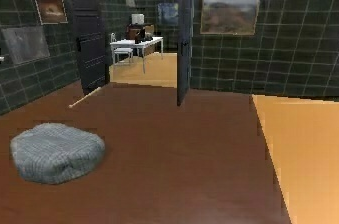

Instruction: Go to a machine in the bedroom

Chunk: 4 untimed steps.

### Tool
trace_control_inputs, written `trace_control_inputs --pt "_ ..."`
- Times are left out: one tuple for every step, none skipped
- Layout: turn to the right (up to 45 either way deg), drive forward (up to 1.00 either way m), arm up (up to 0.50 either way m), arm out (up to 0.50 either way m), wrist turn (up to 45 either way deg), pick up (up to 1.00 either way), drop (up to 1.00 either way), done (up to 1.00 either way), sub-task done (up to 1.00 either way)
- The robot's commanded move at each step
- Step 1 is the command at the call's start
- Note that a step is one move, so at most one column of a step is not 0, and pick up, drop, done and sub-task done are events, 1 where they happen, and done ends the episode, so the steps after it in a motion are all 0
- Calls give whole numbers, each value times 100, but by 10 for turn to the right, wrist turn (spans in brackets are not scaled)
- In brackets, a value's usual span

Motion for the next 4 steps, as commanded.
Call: trace_control_inputs --pt "0 100 0 0 0 0 0 0 0" --pt "0 90 0 0 0 0 0 0 0" --pt "-270 0 0 0 0 0 0 0 0" --pt "0 100 0 0 0 0 0 0 0"
